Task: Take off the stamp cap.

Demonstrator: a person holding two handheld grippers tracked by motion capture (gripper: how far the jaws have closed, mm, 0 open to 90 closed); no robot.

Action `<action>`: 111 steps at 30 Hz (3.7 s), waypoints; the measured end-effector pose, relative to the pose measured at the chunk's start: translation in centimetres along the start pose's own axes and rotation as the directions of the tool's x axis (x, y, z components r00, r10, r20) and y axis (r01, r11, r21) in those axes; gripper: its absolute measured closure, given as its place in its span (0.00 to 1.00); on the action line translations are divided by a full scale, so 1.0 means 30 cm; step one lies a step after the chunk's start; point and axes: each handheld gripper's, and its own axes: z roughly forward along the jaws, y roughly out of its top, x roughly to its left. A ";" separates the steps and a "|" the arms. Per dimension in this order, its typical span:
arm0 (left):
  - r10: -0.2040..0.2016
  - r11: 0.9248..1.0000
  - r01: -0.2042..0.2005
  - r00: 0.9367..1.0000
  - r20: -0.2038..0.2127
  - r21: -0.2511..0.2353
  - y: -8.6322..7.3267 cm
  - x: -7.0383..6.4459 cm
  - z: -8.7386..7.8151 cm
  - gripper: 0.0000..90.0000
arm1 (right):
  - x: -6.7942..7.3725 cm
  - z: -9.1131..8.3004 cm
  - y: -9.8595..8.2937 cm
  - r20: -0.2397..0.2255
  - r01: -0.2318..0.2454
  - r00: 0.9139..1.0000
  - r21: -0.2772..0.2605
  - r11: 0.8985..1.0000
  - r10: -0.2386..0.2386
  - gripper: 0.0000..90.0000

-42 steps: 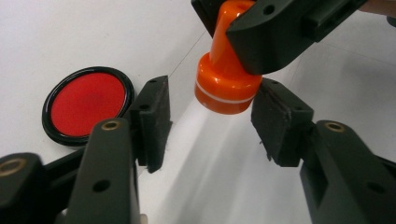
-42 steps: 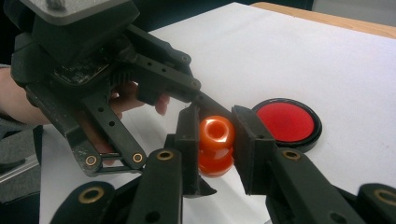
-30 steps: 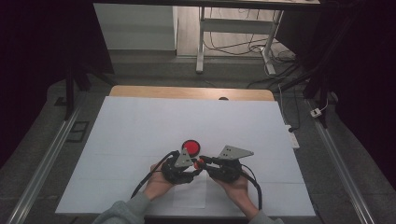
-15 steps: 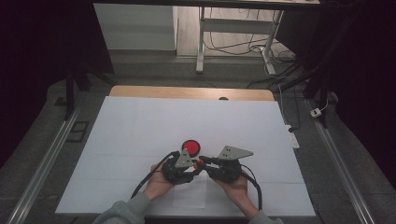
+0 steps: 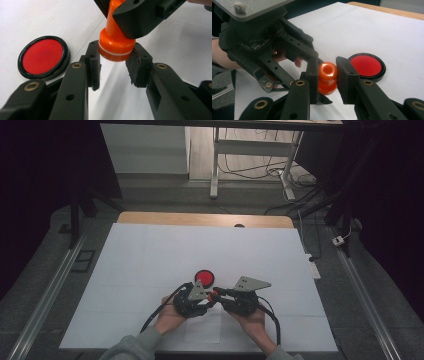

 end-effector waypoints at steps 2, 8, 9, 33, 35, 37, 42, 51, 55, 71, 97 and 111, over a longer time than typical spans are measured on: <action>0.006 1.000 -0.006 1.000 -0.001 0.004 0.000 0.000 -0.001 0.72 | 0.000 0.000 0.000 0.000 0.000 1.000 0.002 1.000 0.000 0.80; 0.024 0.999 -0.024 1.000 -0.007 0.024 -0.003 -0.004 0.006 0.73 | -0.003 -0.007 0.002 0.003 -0.009 1.000 -0.018 1.000 0.009 0.80; 0.024 1.000 -0.024 1.000 -0.006 0.018 -0.002 -0.006 0.004 0.72 | -0.005 -0.007 0.002 0.003 -0.011 1.000 -0.020 1.000 0.011 0.80; 0.011 1.000 -0.011 1.000 -0.013 0.023 -0.012 0.010 -0.005 0.72 | -0.009 -0.014 0.002 0.010 -0.007 1.000 -0.022 1.000 0.007 0.80; 0.007 1.000 -0.007 1.000 -0.018 0.021 -0.014 0.013 -0.008 0.72 | -0.009 -0.015 0.002 0.010 -0.010 1.000 -0.022 1.000 0.010 0.80; 0.002 1.000 -0.001 1.000 -0.019 0.019 -0.016 0.017 -0.013 0.72 | -0.010 -0.016 0.002 0.012 -0.010 1.000 -0.021 1.000 0.010 0.80; -0.003 1.000 0.003 1.000 -0.028 0.016 -0.025 0.024 -0.029 0.72 | -0.011 -0.017 0.001 0.015 -0.007 1.000 -0.020 1.000 0.007 0.80; -0.028 1.000 0.028 0.998 -0.055 -0.003 -0.059 0.043 -0.088 0.72 | -0.017 -0.018 -0.002 0.022 -0.009 1.000 -0.019 1.000 0.010 0.80; -0.049 0.999 0.048 0.997 -0.060 -0.019 -0.081 0.055 -0.128 0.72 | -0.016 -0.018 -0.001 0.026 -0.005 1.000 -0.017 1.000 0.005 0.80; -0.142 0.989 0.136 0.986 -0.092 -0.060 -0.190 0.113 -0.265 0.72 | -0.027 -0.018 -0.009 0.044 -0.006 0.999 -0.010 1.000 0.007 0.80; -0.259 0.965 0.251 0.958 -0.126 -0.071 -0.354 0.124 -0.405 0.72 | -0.050 -0.030 -0.016 0.066 -0.019 0.998 -0.014 1.000 0.020 0.80; -0.271 0.962 0.263 0.954 -0.128 -0.078 -0.383 0.132 -0.426 0.72 | -0.057 -0.038 -0.016 0.078 -0.022 0.997 -0.022 1.000 0.023 0.80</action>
